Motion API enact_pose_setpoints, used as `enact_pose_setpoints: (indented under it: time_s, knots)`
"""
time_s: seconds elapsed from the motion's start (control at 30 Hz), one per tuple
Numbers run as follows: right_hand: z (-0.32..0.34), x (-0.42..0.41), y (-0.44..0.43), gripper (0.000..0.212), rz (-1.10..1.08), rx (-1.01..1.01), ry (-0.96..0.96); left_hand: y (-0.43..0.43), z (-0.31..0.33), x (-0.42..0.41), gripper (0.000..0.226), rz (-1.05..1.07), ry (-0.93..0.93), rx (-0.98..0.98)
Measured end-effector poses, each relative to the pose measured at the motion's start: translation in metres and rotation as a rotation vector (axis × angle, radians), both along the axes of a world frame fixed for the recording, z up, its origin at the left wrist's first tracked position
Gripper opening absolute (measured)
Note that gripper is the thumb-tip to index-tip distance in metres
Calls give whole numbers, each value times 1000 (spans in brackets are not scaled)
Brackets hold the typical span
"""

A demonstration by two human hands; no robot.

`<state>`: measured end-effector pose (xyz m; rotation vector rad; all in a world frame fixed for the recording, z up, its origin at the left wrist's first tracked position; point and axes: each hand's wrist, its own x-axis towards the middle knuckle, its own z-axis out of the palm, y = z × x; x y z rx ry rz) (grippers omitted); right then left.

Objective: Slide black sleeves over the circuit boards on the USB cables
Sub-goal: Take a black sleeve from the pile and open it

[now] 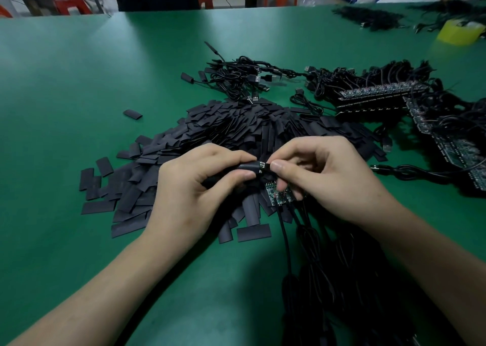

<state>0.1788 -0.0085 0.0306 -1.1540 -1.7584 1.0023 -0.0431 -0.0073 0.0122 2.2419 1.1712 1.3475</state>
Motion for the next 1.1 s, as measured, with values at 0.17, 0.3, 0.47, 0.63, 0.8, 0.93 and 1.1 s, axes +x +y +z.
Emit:
enact_pose_setpoints:
  time_s: [0.17,0.3,0.47,0.63,0.8,0.93,1.1]
  knots:
    - [-3,-1,-1,8,25,-27,-14,-2,0,3,20,-22,23,12]
    - [-3,-2,0,10,22,-45,-6,-2,1,3,19,-9,27,20]
    - [-1,-6,-2,13,-11,1,-9,-3,5,6,31,113,-59,0]
    - [-1,-10,-5,16,-104,83,-28,-5,3,12,29,176,-262,-145]
    - [-4,-13,-6,14,-127,81,-11,-7,3,17,40,161,-264,-189]
    - [-4,-13,-6,14,-112,89,-24,-7,2,18,50,165,-220,-175]
    - [-1,-10,-6,12,-90,124,-121,-4,-1,16,49,163,-200,-165]
